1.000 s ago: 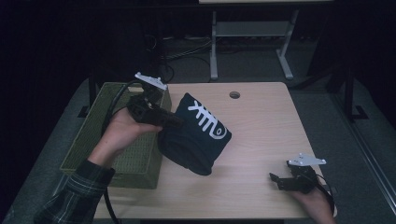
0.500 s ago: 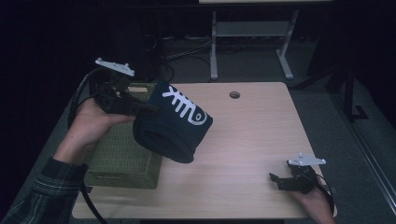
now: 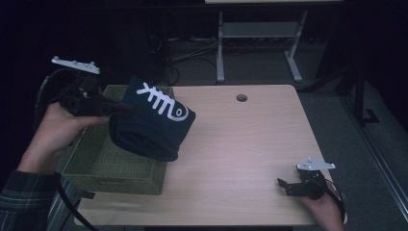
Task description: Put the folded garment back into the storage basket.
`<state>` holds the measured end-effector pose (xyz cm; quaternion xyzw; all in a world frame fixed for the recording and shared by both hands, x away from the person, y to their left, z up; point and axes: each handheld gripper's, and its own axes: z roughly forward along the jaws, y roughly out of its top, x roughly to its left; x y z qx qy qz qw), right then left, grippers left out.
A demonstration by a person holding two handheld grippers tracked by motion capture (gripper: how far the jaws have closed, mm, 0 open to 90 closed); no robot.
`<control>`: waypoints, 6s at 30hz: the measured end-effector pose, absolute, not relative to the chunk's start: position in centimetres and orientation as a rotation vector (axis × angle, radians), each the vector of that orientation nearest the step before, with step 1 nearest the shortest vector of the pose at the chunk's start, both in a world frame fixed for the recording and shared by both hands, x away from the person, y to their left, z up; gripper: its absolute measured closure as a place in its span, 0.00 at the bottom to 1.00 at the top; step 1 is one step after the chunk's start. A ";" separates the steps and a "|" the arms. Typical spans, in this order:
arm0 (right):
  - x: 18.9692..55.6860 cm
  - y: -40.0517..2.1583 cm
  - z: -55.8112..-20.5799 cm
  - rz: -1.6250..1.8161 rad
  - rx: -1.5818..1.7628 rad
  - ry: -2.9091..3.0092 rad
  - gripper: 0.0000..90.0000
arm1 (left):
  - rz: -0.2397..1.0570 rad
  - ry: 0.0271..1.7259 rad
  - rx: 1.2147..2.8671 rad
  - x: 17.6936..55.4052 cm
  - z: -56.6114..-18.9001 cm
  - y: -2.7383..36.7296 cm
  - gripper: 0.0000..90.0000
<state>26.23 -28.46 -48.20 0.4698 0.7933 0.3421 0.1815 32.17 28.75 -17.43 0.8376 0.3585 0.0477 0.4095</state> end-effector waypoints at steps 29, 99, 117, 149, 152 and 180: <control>26.3 -28.5 -48.2 0.966 1.324 2.240 0.11 | 0.145 1.120 1.992 32.2 -20.5 36.7 0.82; 26.3 -28.5 -48.2 0.965 1.317 2.240 0.11 | 0.238 1.499 2.179 36.8 -35.6 39.3 0.46; 26.4 -28.5 -48.2 0.966 1.317 2.238 0.11 | 0.320 1.432 2.130 36.4 -34.4 38.2 0.14; 26.4 -28.5 -48.2 0.966 1.324 2.235 0.11 | 0.332 1.058 2.081 34.1 -31.2 26.5 0.14; 26.5 -28.5 -48.2 0.969 1.321 2.234 0.11 | 0.324 1.025 2.087 33.9 -31.3 24.8 0.14; 26.5 -28.5 -48.2 0.969 1.319 2.237 0.11 | 0.279 0.811 2.116 32.2 -36.2 12.7 0.15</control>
